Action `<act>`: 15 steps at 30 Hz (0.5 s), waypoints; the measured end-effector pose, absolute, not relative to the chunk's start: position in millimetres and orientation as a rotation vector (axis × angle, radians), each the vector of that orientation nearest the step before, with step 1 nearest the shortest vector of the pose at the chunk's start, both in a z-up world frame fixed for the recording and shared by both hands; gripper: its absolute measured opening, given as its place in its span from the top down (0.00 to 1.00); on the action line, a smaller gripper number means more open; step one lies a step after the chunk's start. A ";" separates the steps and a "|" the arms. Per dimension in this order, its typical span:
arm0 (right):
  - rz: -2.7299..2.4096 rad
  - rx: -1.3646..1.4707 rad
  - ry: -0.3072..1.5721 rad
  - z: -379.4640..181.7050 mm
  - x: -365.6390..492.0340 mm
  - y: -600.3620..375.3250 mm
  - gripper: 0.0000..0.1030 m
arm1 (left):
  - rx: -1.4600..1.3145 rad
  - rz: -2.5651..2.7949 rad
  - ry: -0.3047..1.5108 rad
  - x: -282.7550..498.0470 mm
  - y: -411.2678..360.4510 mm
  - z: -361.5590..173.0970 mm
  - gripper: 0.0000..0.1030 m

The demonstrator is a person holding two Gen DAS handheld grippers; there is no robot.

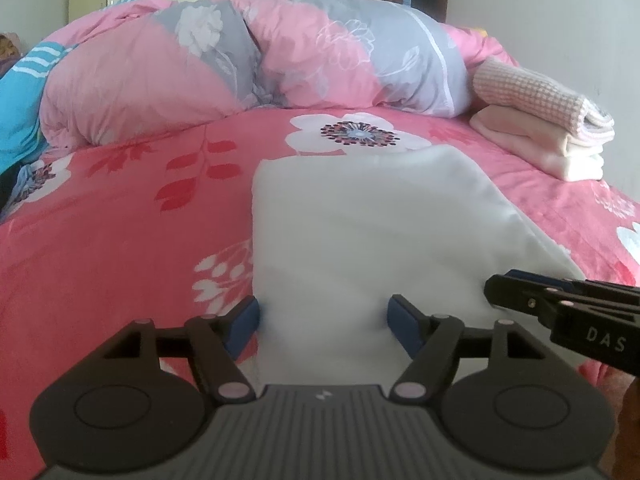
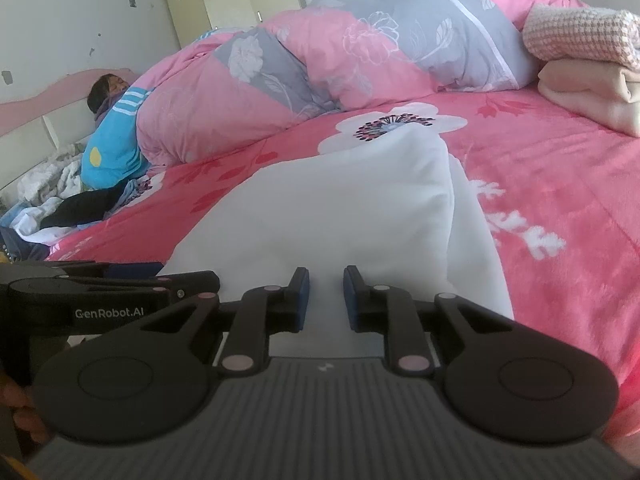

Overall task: Fold clothes
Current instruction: 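Position the open right gripper over the folded white shirt's edge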

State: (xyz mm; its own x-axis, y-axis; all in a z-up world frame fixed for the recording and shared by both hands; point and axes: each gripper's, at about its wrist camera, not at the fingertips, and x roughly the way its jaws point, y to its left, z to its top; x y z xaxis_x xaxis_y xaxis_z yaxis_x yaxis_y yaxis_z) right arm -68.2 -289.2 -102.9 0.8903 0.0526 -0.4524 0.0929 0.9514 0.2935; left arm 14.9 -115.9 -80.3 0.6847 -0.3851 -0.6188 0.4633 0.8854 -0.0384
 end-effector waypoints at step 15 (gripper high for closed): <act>-0.013 0.326 0.474 -104.7 -69.2 -292.6 0.84 | 0.112 -0.476 0.672 17.3 -114.4 -82.5 0.27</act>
State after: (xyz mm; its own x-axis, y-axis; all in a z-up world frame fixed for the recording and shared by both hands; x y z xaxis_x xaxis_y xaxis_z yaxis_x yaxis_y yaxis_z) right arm -69.2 -292.6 -104.7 0.8909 0.0626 -0.4500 0.0876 0.9482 0.3053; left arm 17.3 -114.4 -82.5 0.6796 -0.3877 -0.6227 0.4588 0.8870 -0.0516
